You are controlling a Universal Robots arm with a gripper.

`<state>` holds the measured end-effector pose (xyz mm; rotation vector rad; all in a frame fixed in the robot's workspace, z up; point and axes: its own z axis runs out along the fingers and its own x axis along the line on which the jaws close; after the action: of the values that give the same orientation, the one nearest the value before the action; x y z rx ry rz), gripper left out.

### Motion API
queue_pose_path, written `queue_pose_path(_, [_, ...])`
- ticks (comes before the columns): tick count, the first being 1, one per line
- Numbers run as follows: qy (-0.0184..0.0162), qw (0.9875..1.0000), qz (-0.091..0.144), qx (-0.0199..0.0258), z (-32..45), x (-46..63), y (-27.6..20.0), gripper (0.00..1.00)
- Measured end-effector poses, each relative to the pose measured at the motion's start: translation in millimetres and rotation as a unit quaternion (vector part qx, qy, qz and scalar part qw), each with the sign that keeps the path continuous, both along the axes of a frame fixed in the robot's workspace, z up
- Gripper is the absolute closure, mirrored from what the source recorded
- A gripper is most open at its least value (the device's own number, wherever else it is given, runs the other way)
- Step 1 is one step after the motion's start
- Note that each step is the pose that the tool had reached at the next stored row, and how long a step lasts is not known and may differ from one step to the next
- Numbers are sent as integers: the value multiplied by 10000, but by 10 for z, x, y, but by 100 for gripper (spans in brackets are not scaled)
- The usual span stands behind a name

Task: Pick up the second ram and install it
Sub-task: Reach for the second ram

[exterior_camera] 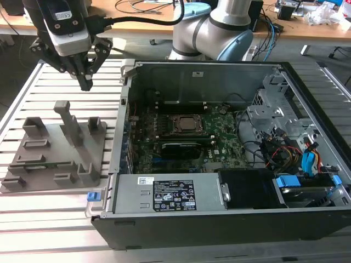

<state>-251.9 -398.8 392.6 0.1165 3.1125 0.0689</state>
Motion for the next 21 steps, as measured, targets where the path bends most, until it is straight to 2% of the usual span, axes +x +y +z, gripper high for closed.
queue_pose_path(6, [0, 10000, 0, 0, -2, -202, 0, 89])
queue_pose_path(10, [0, 10000, 0, 0, -3, -390, 0, 89])
queue_pose_path(12, [0, 10000, 1, 0, -4, -443, 0, 89])
queue_pose_path(14, [0, 10000, 1, 0, -6, -554, 0, 89])
queue_pose_path(18, [0, 10000, 2, 0, -8, -662, 0, 89])
queue_pose_path(19, [0, 10000, 2, 0, -9, -749, 0, 89])
queue_pose_path(21, [0, 10000, 1, 0, -11, -825, 0, 89])
